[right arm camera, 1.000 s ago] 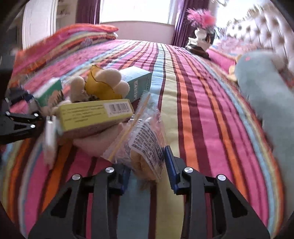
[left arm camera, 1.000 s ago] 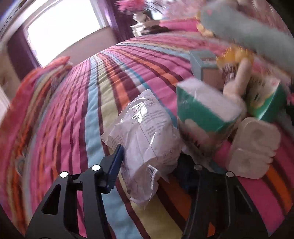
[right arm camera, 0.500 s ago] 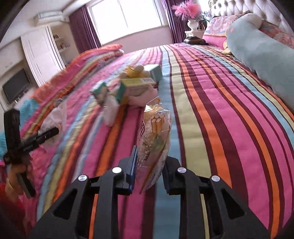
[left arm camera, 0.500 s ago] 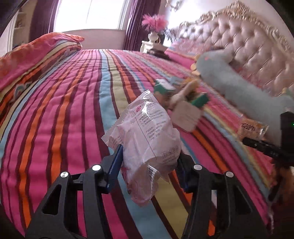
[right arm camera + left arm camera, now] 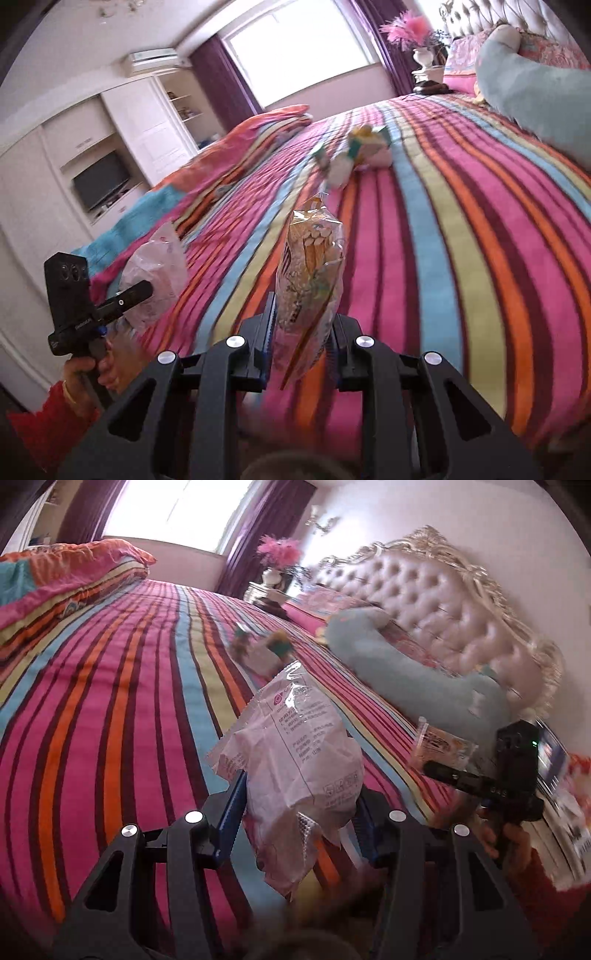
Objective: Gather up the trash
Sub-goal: 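Carry both bags over the wastebasket and open both tools to drop them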
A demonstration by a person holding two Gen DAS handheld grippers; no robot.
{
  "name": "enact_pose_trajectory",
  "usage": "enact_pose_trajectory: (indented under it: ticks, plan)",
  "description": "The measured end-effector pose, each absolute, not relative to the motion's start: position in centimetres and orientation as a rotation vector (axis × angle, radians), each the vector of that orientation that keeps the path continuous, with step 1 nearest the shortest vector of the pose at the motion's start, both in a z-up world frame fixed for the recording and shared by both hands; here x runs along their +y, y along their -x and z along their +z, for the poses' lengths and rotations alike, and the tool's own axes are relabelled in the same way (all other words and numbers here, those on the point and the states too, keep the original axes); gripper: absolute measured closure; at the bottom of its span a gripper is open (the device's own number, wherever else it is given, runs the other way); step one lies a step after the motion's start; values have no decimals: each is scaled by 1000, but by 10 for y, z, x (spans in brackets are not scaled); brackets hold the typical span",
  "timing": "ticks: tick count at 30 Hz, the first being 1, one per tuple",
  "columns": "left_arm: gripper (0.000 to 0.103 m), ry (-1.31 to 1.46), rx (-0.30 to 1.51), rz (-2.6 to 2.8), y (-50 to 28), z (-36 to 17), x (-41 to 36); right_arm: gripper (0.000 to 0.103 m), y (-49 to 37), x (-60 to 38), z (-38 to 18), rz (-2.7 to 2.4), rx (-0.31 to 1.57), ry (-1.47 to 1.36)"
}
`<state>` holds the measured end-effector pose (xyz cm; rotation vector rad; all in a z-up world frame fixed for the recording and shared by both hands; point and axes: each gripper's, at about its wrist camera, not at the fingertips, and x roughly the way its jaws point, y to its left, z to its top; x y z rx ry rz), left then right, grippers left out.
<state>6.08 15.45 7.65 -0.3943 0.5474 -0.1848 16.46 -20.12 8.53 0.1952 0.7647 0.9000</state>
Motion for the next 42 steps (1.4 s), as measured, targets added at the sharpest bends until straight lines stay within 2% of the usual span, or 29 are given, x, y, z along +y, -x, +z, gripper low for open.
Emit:
enact_pose_trajectory:
  ticks: [4, 8, 11, 15, 24, 26, 27, 28, 29, 42]
  plan:
    - [51, 412, 610, -246, 13, 56, 115, 81, -106, -227, 57, 903, 857, -210]
    - [51, 359, 798, -243, 58, 3, 71, 81, -61, -231, 1, 848, 1034, -140]
    - [51, 333, 969, -247, 62, -56, 44, 81, -47, -223, -42, 809, 1160, -102]
    - [51, 318, 1118, -262, 51, -103, 23, 81, -41, -205, -82, 781, 1279, -11]
    - [49, 285, 1247, -302, 33, -140, 3, 80, -28, -163, -109, 807, 1349, 181]
    - [36, 292, 1264, -286, 32, -144, 5, 75, -26, -159, -109, 808, 1343, 210]
    - [32, 300, 1268, -279, 34, -146, 8, 56, -25, -158, -110, 807, 1341, 220]
    - [23, 304, 1270, -270, 37, -146, 10, 42, -26, -156, -109, 798, 1333, 229]
    - [21, 311, 1269, -262, 37, -146, 12, 32, -27, -156, -108, 778, 1322, 234]
    - [21, 374, 1280, -254, 38, -153, 18, 32, -30, -167, -112, 743, 1344, 147]
